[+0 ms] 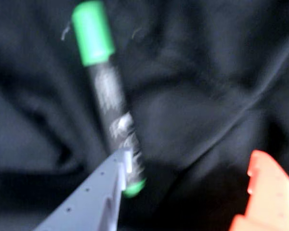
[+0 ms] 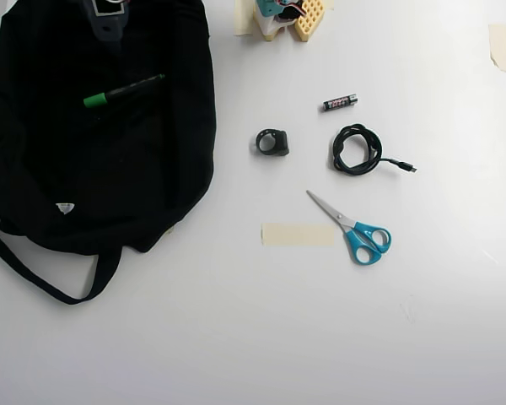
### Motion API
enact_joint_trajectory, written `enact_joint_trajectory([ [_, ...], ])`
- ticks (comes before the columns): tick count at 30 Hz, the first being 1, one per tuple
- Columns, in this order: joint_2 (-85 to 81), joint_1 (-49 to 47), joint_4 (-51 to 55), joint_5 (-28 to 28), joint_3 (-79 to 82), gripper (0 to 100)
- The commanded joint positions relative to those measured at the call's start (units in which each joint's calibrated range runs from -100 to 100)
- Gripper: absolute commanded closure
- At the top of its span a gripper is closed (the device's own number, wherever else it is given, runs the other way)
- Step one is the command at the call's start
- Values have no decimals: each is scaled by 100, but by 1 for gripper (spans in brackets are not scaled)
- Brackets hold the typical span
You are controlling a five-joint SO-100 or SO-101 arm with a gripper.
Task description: Put the green marker into the black bag
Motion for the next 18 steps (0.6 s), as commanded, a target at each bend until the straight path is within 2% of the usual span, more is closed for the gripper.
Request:
enact_joint_trajectory([
  [1, -220, -668, 251, -22, -227, 69],
  [7, -2038, -3010, 845, -185, -146, 71],
  [10, -2054, -4371, 845, -442, -164, 93],
  [11, -2054, -4610, 845, -536, -191, 98],
  [12, -2054, -4977, 845, -541, -191, 98],
  [13, -2179, -5186, 845, -678, -182, 98],
  [18, -2544, -5283, 880, -641, -119, 98],
])
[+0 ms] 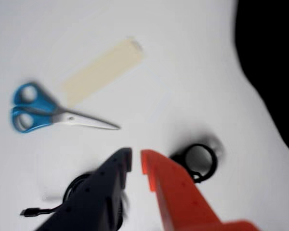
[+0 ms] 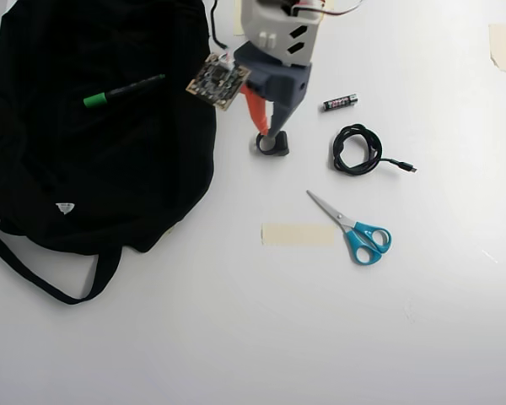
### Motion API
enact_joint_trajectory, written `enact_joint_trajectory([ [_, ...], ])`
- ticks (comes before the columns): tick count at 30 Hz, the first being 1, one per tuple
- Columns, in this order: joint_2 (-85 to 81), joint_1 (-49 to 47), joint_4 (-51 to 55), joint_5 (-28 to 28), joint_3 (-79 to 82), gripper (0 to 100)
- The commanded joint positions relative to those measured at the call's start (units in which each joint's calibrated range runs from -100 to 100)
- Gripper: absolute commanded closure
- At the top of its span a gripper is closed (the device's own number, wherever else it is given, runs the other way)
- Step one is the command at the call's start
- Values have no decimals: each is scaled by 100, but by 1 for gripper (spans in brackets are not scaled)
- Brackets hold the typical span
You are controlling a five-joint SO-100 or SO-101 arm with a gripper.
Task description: Put the green marker into the black bag
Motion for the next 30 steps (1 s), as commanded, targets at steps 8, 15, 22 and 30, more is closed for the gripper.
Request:
enact_joint_trajectory([
  [8, -966, -104, 1433, 577, -102, 98],
  [15, -1713, -134, 1433, 587, 203, 98],
  [22, -2941, -344, 822, 592, 2036, 98],
  [30, -4319, -418, -281, 1070, 4085, 98],
])
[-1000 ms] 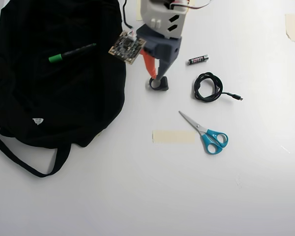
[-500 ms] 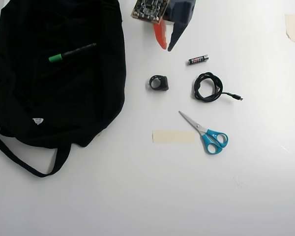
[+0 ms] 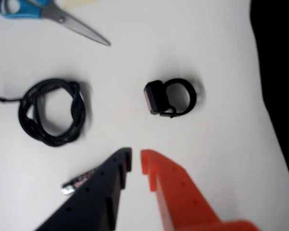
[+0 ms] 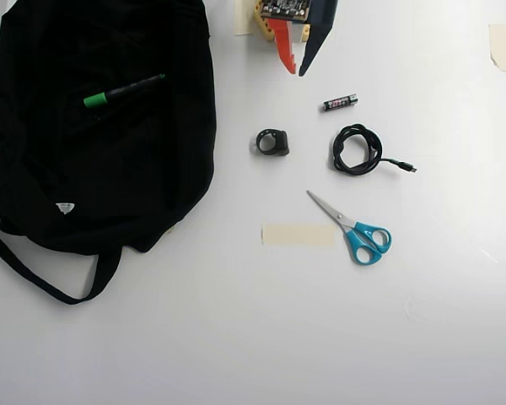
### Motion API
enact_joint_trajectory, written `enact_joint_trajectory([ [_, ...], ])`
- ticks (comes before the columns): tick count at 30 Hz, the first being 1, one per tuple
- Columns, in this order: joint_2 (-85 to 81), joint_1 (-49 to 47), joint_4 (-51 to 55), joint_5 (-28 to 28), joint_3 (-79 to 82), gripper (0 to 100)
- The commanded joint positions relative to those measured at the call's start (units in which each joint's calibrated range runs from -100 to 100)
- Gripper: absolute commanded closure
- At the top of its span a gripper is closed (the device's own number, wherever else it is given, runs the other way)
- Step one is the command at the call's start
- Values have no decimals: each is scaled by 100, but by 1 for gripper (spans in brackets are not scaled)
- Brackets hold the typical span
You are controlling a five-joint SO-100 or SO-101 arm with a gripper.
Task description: Put the green marker into the black bag
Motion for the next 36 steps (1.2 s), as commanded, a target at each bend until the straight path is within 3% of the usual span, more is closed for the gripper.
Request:
enact_joint_trajectory([
  [1, -616, -14, -461, 98, 919, 98],
  [9, -1844, -291, -1168, 108, 2689, 98],
  [20, -3421, -762, -1133, 113, 4099, 98],
  [36, -4765, -695, -1133, 150, 6211, 98],
])
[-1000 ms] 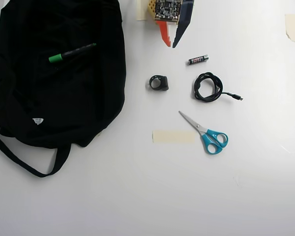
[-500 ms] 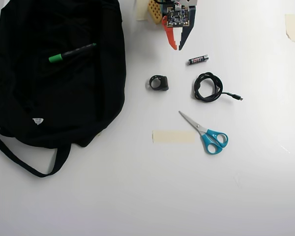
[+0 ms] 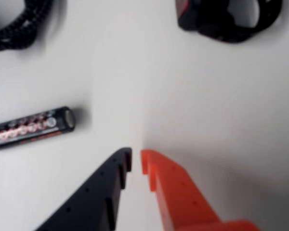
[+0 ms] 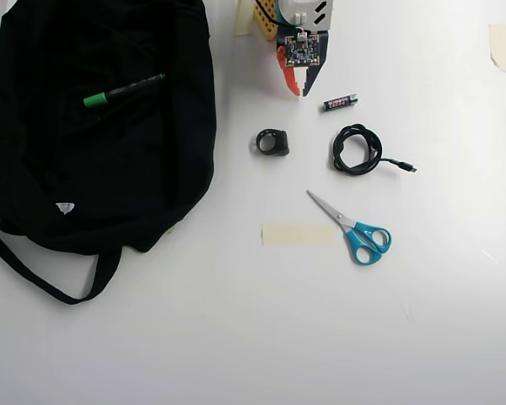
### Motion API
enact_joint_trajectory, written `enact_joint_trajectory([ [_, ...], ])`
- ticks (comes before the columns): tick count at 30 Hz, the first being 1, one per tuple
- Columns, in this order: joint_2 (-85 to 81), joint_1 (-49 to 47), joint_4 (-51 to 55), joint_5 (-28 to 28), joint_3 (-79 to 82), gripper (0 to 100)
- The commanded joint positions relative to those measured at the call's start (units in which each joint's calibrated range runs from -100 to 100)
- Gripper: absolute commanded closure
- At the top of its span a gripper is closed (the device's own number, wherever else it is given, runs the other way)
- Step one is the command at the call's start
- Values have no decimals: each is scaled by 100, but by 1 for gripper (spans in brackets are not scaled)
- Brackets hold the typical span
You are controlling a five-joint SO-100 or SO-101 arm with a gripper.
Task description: Put the green marker into the black bag
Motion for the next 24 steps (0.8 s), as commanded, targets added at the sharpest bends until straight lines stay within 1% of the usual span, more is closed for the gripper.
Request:
enact_joint_trajectory([
  [1, -91, 25, 69, 112, 277, 98],
  [5, -91, 190, 78, 285, 367, 98],
  [24, -91, 197, 52, 290, 376, 98],
])
